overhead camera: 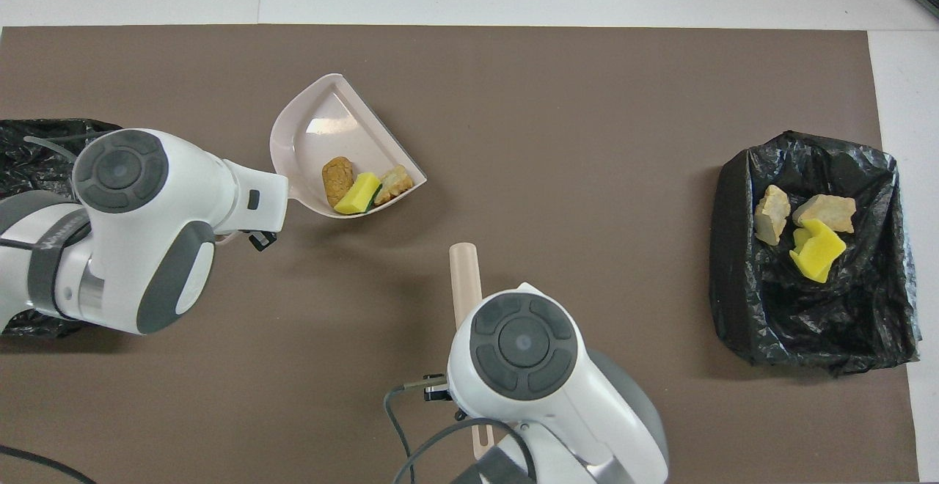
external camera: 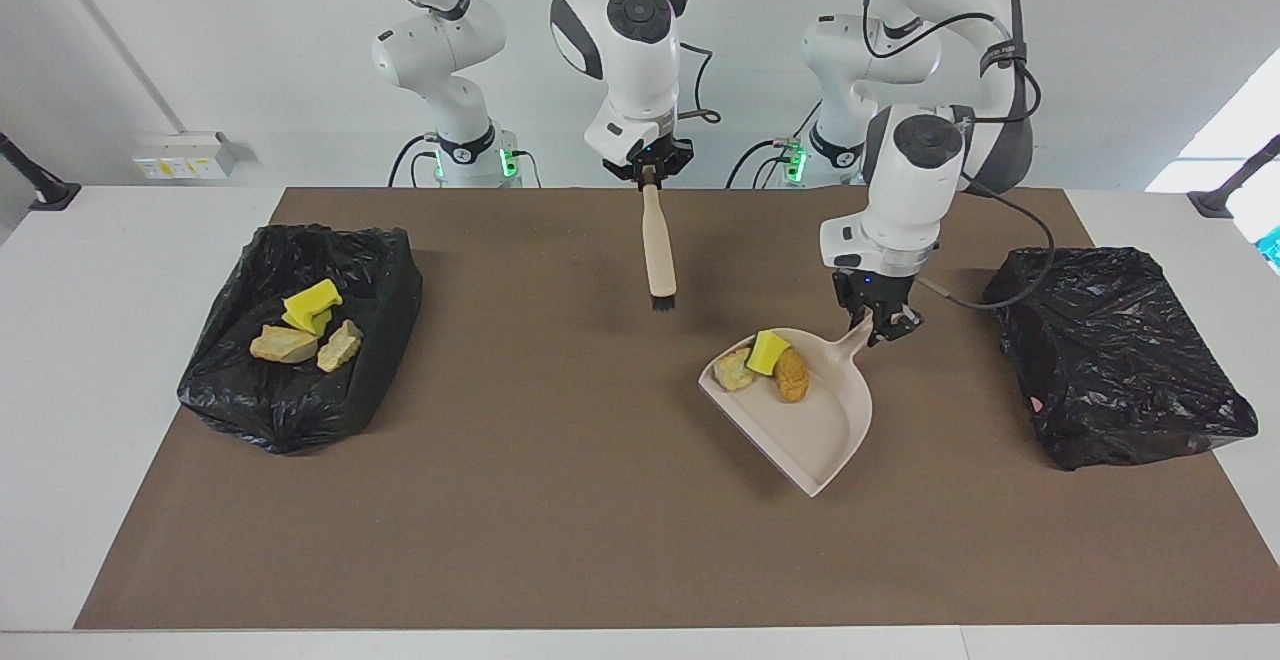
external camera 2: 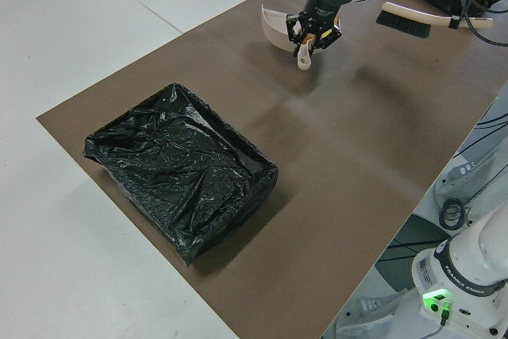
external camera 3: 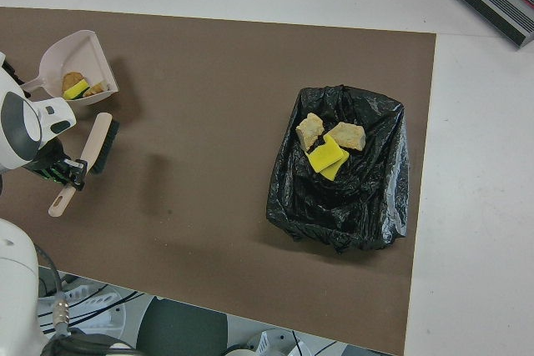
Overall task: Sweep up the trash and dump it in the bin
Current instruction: 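Carry the loaded dustpan over the nearer black bin with the left gripper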
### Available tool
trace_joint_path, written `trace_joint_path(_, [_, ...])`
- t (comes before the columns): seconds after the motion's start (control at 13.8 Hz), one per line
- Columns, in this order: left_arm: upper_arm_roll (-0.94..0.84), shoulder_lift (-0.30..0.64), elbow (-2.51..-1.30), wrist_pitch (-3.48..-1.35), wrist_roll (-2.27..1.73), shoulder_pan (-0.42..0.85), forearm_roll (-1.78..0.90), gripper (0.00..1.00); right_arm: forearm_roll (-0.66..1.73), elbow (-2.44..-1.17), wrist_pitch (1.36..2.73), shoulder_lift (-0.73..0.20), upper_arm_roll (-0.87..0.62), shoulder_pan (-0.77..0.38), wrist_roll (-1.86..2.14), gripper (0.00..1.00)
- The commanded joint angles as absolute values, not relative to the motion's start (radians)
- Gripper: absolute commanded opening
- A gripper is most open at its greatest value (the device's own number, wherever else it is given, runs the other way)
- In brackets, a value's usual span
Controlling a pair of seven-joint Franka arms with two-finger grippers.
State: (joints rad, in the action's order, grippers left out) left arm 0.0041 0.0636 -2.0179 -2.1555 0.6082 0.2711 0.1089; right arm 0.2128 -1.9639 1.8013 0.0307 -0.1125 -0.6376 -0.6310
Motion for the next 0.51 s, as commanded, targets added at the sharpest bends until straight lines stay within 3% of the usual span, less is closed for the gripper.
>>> trace_joint_path(0.0, [-0.003,-0.014,-2.025,-2.103,0.617,0.197,0.069,0.00,0.206,-2.022,1.914,0.039,-0.115,-0.702,-0.765,0.00])
trace_joint_path(0.43, [-0.002,-0.049,-1.931,-1.930,0.650,0.016,0.051,0.00,0.207,-2.019,2.087,-0.078,-0.115,-0.790,-0.842,0.00])
